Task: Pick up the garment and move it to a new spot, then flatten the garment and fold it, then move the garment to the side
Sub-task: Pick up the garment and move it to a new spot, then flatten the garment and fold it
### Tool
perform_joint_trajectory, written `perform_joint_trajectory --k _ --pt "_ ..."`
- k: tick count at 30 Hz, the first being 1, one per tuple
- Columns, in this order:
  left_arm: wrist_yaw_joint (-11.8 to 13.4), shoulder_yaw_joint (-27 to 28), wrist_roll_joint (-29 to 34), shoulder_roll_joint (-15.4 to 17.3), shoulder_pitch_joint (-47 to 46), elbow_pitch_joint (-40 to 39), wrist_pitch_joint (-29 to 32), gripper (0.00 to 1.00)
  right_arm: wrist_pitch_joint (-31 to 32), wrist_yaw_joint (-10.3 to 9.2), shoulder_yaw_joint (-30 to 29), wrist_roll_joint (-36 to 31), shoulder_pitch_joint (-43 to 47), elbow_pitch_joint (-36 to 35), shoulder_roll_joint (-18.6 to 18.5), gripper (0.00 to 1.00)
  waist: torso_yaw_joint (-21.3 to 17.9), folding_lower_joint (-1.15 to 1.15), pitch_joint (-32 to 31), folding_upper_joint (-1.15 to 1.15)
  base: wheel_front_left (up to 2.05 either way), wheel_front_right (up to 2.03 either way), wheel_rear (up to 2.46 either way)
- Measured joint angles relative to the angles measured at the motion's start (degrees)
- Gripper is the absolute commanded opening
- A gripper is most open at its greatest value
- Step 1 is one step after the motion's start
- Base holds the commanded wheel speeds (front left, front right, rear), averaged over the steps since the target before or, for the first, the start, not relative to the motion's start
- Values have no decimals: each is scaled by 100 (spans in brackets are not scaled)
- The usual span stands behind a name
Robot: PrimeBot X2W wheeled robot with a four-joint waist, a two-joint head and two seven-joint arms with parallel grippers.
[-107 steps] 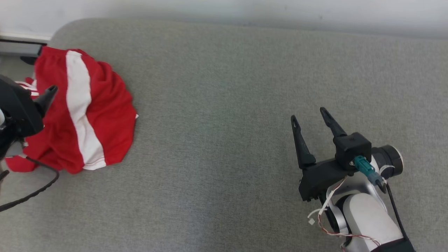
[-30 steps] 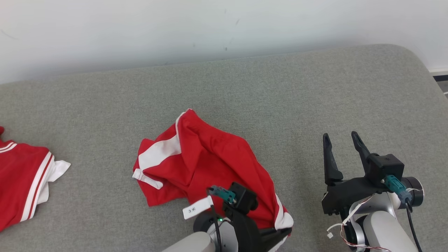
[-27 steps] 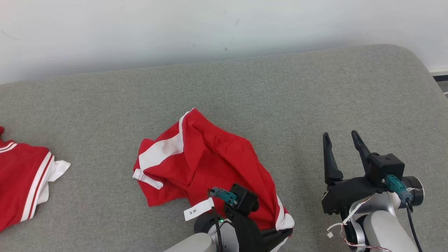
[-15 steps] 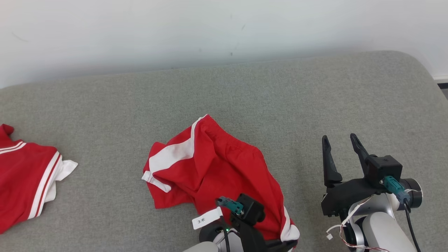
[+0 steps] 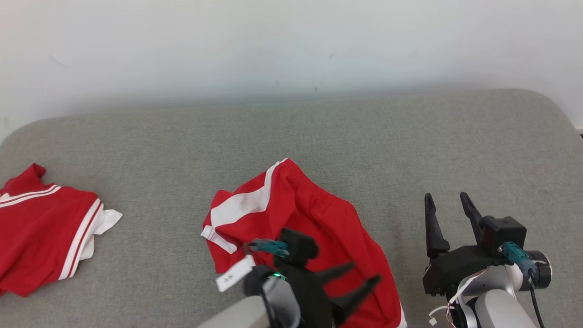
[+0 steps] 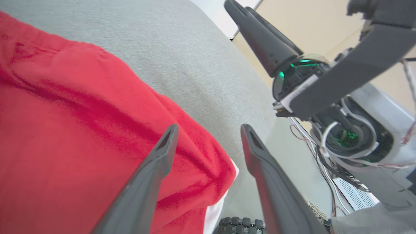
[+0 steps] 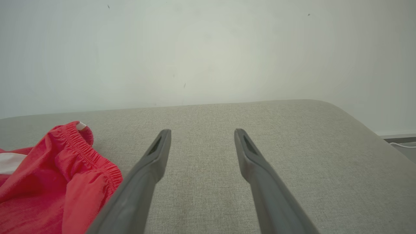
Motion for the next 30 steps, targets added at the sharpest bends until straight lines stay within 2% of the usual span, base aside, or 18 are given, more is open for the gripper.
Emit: perform_joint_trajectory --k 2,6,7,9,12,17,25,30 --pt "81 109 18 98 -4 81 -151 100 0 4 10 32 74 21 1 100 57 0 -52 0 0 0 0" --pt "398 350 92 424 22 322 -470 100 1 53 65 37 84 41 7 100 180 0 -149 1 0 0 0" --pt "606 492 113 567 62 396 -658 100 1 77 93 37 90 36 7 100 247 0 -187 1 0 0 0" --pt "837 613 189 684 59 467 -869 100 2 103 110 37 92 40 7 100 316 0 -216 1 0 0 0" --pt "1056 779 275 839 64 573 -1091 100 8 103 125 38 92 34 7 100 416 0 -248 0 0 0 0" --pt "1167 942 274 1079 181 654 -1338 100 69 212 334 36 46 64 9 100 531 0 -257 0 0 0 0" --pt "1298 1099 286 1014 341 624 -1768 100 271 361 578 25 -477 292 8 100 647 1 -200 0 0 0 0" --pt "1443 1283 856 1260 467 512 -2019 100 515 482 705 30 -806 632 10 100 746 1 -169 1 0 0 0"
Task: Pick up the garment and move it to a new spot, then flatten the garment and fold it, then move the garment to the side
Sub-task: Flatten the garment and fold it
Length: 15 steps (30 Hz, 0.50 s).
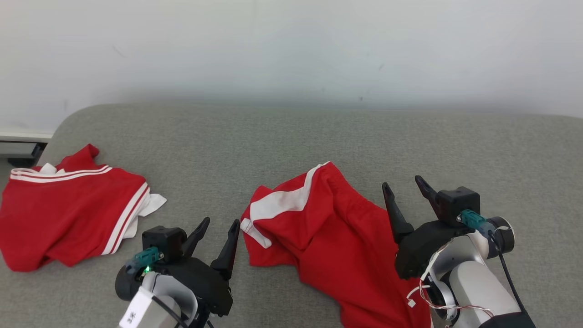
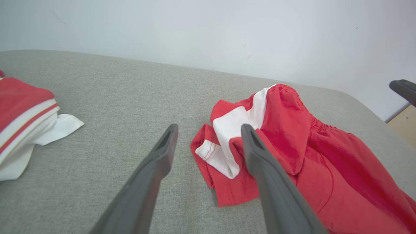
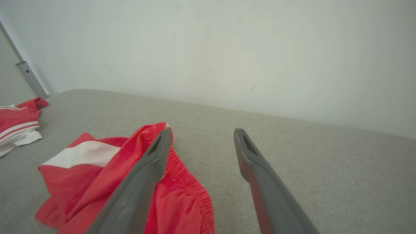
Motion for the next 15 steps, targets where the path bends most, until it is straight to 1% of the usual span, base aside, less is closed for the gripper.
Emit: perform_joint_trajectory --k 3,4,9,12,15 --pt "23 152 258 15 133 -196 -20 100 124 38 -12 9 -77 175 -3 100 104 0 -2 0 0 0 0" --pt "23 242 336 19 193 -223 -37 100 167 78 -16 20 -129 236 -4 100 144 0 -4 0 0 0 0" --pt "19 1009 745 24 650 -133 -37 100 426 229 -24 127 -488 579 -10 100 344 0 -34 0 0 0 0" --pt "19 1417 1036 -29 861 -202 -37 100 608 307 -31 207 -691 801 -11 100 455 0 -69 0 0 0 0" --pt "19 1807 1314 -83 1014 -377 -37 100 843 428 15 300 -871 1107 -10 100 557 0 -109 0 0 0 0"
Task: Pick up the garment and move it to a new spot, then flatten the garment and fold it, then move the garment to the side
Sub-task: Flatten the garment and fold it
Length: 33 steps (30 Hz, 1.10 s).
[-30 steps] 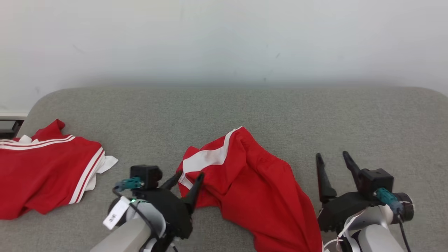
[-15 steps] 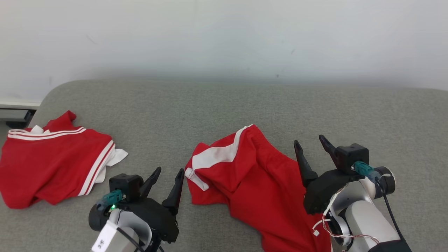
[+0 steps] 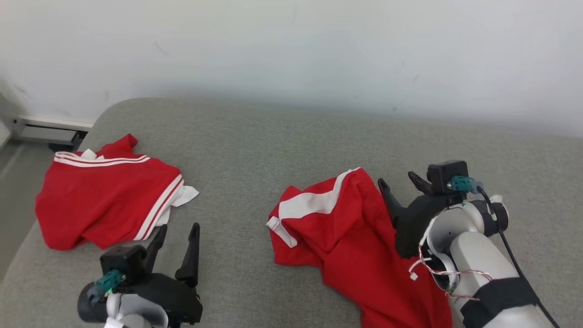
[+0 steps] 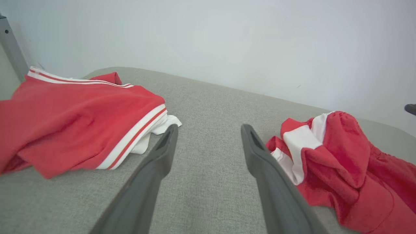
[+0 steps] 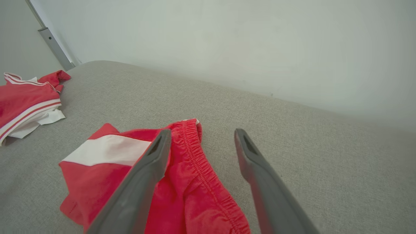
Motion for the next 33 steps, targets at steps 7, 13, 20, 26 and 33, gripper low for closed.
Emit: perform_joint_trajectory --k 7,13,20,26,33 --pt "0 546 537 -235 423 -433 0 100 483 132 71 170 -616 743 4 100 190 0 -65 0 0 0 0" --pt "0 713 842 -391 569 -736 0 100 831 192 91 225 -1012 1273 2 100 334 0 -43 0 0 0 0" --pt "0 771 1144 -619 649 -1094 0 100 1205 208 14 447 -1414 1917 2 100 571 0 49 0 0 0 0" --pt "0 794 1230 -700 722 -1277 0 100 1454 248 19 519 -1543 2356 8 100 760 0 182 0 0 0 0" --pt "0 1100 1283 -668 920 -1369 0 100 1601 350 149 610 -1811 2592 9 0 745 0 329 0 0 0 0"
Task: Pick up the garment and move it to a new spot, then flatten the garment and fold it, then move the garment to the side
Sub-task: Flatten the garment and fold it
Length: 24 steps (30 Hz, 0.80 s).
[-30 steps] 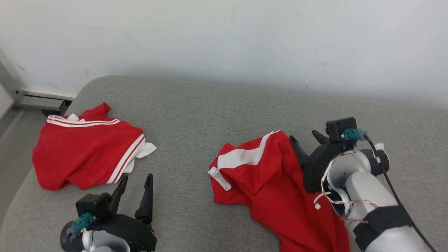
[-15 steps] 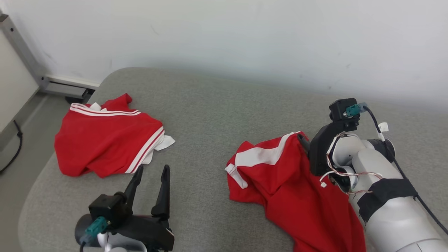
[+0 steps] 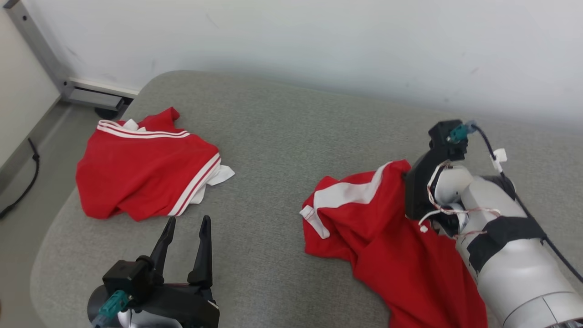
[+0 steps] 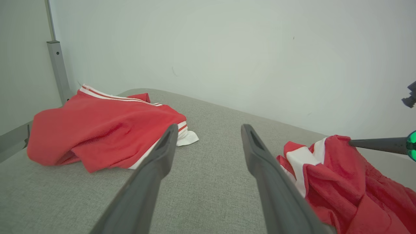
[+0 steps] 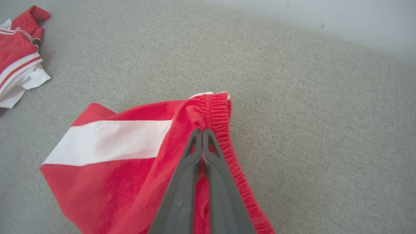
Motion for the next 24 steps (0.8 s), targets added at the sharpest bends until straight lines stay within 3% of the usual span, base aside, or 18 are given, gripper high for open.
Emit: perform_joint_trajectory --k 13,24 --pt "0 174 196 5 134 -213 0 100 -821 110 -166 296 -63 -558 -116 0 -607 0 7 0 0 0 0" --pt "0 136 272 -2 224 -253 1 100 -1634 152 -254 431 1955 -1575 -656 0 -1355 -1 14 0 0 0 0"
